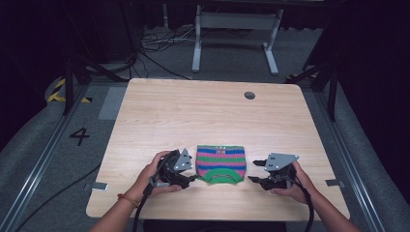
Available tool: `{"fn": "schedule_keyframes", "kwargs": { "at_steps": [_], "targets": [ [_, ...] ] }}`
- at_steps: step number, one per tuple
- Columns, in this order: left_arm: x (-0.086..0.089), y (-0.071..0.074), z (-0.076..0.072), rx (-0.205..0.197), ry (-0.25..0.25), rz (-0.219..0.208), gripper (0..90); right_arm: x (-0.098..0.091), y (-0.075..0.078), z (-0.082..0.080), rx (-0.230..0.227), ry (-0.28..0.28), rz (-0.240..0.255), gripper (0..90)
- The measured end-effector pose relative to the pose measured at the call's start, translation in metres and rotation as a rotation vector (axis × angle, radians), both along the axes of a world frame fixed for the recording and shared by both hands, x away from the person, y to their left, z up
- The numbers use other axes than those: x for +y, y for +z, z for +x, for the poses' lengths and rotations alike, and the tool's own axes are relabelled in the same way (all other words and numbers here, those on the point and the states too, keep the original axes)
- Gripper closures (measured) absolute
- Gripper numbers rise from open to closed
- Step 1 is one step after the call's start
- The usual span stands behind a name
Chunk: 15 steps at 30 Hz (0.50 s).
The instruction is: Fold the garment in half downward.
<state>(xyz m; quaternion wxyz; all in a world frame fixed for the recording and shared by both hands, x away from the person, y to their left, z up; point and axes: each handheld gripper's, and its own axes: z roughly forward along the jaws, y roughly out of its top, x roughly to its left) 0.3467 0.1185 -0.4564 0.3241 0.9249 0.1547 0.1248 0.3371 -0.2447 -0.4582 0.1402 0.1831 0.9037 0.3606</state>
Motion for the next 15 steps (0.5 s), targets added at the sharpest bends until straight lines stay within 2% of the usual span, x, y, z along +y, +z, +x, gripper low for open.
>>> {"fn": "schedule_keyframes", "kwargs": {
  "at_steps": [1,2,7,10,12,15],
  "targets": [
    [0.0,0.0,0.0,0.0,0.0,0.0,31.7,-0.003,0.001,0.0,-0.001,-0.008,-0.002,40.5],
    [0.009,0.0,-0.001,0.002,0.014,0.014,30.9,-0.008,0.001,-0.001,-0.007,-0.021,-0.009,39.3],
    [0.026,-0.001,-0.005,-0.005,0.05,0.054,28.6,-0.024,0.002,-0.004,-0.015,-0.065,-0.022,35.0],
    [0.04,0.0,-0.007,-0.011,0.073,0.07,27.4,-0.035,0.0,-0.007,-0.036,-0.112,-0.035,30.9],
    [0.049,0.0,-0.008,-0.022,0.089,0.083,26.4,-0.042,-0.001,-0.008,-0.035,-0.117,-0.025,30.2],
    [0.066,0.0,-0.01,-0.013,0.122,0.079,25.7,-0.054,-0.003,-0.009,-0.042,-0.15,-0.028,28.4]
  ]
}}
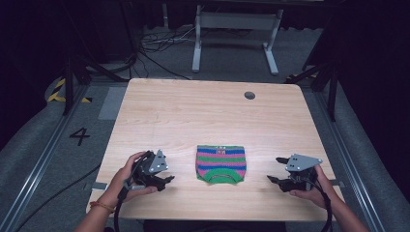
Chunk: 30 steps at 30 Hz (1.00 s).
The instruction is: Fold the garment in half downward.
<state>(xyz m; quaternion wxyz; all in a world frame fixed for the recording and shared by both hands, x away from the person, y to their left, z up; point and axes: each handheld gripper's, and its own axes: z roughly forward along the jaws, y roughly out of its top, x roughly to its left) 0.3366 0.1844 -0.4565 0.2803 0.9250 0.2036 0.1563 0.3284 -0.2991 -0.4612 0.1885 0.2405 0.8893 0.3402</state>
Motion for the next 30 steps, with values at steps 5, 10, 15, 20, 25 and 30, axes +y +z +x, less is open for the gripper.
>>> {"fn": "schedule_keyframes", "kwargs": {
  "at_steps": [5,10,15,20,25,30],
  "targets": [
    [0.021,-0.002,-0.003,-0.012,0.048,0.007,24.6,-0.015,-0.003,-0.002,-0.006,-0.056,-0.007,25.9],
    [0.04,-0.005,-0.006,-0.017,0.081,0.003,23.9,-0.04,-0.009,-0.007,-0.001,-0.13,-0.003,22.5],
    [0.057,-0.01,-0.009,0.005,0.108,-0.032,23.3,-0.057,-0.016,-0.011,0.011,-0.171,-0.003,21.7],
    [0.066,-0.016,-0.013,0.026,0.108,-0.034,23.0,-0.068,-0.021,-0.015,0.03,-0.199,0.003,21.4],
    [0.078,-0.022,-0.016,0.06,0.127,-0.069,22.2,-0.08,-0.027,-0.022,0.043,-0.239,0.03,21.3],
    [0.085,-0.029,-0.018,0.087,0.149,-0.094,21.7,-0.087,-0.033,-0.027,0.064,-0.254,0.052,19.9]
  ]
}}
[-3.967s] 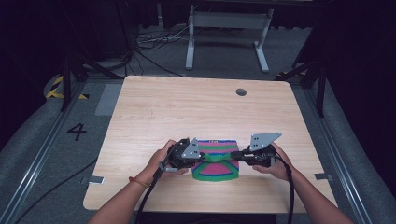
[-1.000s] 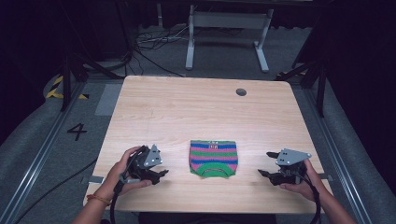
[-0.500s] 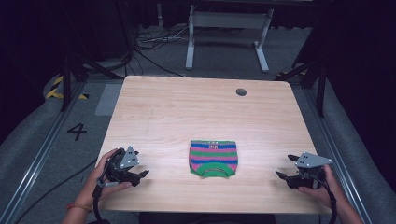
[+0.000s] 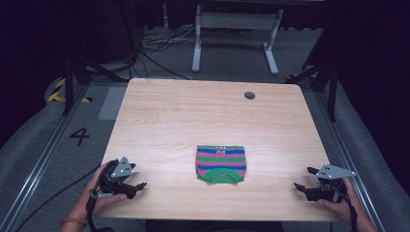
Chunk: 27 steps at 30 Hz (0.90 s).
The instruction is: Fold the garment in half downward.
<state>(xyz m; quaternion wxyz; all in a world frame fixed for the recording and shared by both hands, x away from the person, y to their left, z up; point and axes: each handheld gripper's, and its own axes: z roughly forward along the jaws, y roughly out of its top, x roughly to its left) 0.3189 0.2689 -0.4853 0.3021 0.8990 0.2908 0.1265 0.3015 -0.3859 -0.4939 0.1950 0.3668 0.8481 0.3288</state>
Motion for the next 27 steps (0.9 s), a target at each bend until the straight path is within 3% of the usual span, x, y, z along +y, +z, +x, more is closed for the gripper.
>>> {"fn": "schedule_keyframes", "kwargs": {
  "at_steps": [7,10,15,19,27],
  "targets": [
    [0.012,-0.008,-0.004,0.033,0.039,-0.083,20.0,-0.011,-0.004,-0.008,0.028,-0.025,0.055,18.8],
    [0.013,-0.011,-0.005,0.037,0.046,-0.079,19.6,-0.012,-0.005,-0.009,0.03,-0.031,0.061,18.5],
    [0.018,-0.015,-0.009,0.02,0.079,-0.115,18.1,-0.016,-0.011,-0.01,0.042,-0.047,0.097,17.6],
    [0.017,-0.015,-0.01,0.02,0.107,-0.11,16.2,-0.016,-0.011,-0.009,0.055,-0.058,0.103,16.0],
    [0.017,-0.015,-0.01,0.019,0.114,-0.11,15.1,-0.017,-0.011,-0.009,0.059,-0.06,0.105,15.8]
  ]
}}
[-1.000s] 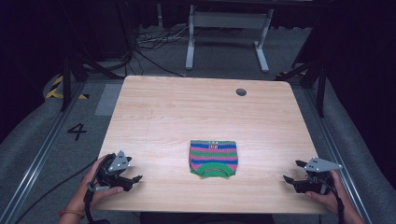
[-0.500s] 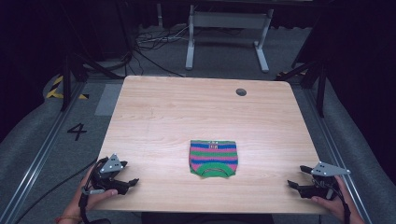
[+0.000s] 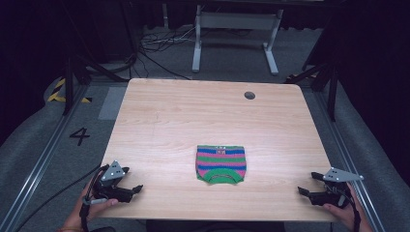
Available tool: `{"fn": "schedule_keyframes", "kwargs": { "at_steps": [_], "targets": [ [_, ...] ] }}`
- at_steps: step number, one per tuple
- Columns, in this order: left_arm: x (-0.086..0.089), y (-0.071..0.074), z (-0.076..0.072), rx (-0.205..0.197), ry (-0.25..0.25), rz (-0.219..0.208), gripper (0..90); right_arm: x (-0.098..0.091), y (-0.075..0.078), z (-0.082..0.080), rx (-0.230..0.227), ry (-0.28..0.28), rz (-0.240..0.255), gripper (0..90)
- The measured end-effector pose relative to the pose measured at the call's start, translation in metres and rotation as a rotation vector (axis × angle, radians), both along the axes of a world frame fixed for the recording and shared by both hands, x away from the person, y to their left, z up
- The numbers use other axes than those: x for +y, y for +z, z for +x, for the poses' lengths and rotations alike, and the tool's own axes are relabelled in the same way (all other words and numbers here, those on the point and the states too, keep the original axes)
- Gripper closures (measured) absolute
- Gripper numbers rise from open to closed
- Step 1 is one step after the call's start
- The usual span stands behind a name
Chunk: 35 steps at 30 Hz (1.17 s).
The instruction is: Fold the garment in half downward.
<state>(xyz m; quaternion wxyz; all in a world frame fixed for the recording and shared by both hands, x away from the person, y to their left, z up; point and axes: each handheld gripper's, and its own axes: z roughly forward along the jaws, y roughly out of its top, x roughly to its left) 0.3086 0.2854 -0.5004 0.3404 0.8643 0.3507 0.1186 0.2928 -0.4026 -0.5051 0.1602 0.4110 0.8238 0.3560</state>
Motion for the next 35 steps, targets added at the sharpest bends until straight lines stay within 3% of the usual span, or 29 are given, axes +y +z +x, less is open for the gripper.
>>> {"fn": "schedule_keyframes", "kwargs": {
  "at_steps": [8,12,35],
  "targets": [
    [-0.0001,0.0,-0.0009,-0.002,0.015,0.001,14.9,0.0,-0.0001,-0.0001,0.0,-0.001,0.0,15.7],
    [0.0001,0.0002,-0.001,-0.003,0.016,0.004,14.9,-0.0005,-0.0001,0.0004,-0.001,-0.027,-0.002,15.7],
    [-0.0001,-0.0001,-0.0007,0.002,0.024,-0.001,14.5,-0.0004,-0.0001,0.0004,-0.001,-0.027,-0.002,15.6]
  ]
}}
